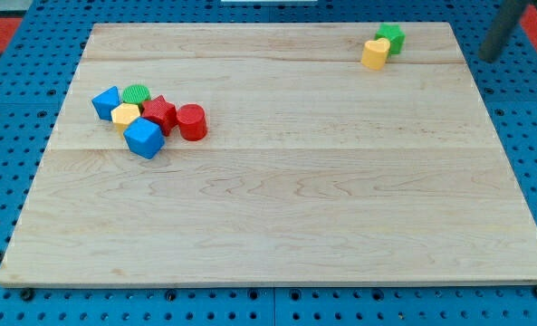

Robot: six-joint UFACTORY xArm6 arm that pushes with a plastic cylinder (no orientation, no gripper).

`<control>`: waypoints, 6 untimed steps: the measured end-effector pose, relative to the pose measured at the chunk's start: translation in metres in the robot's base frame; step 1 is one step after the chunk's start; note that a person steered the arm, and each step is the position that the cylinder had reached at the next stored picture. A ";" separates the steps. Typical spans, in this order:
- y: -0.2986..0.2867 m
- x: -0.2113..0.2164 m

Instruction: Slide the green star above the yellow heart

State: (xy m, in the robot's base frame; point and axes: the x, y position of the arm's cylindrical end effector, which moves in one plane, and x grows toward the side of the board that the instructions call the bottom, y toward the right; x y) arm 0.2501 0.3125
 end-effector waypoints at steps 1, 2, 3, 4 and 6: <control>-0.020 -0.052; -0.072 -0.024; -0.121 0.027; -0.122 0.027; -0.111 -0.026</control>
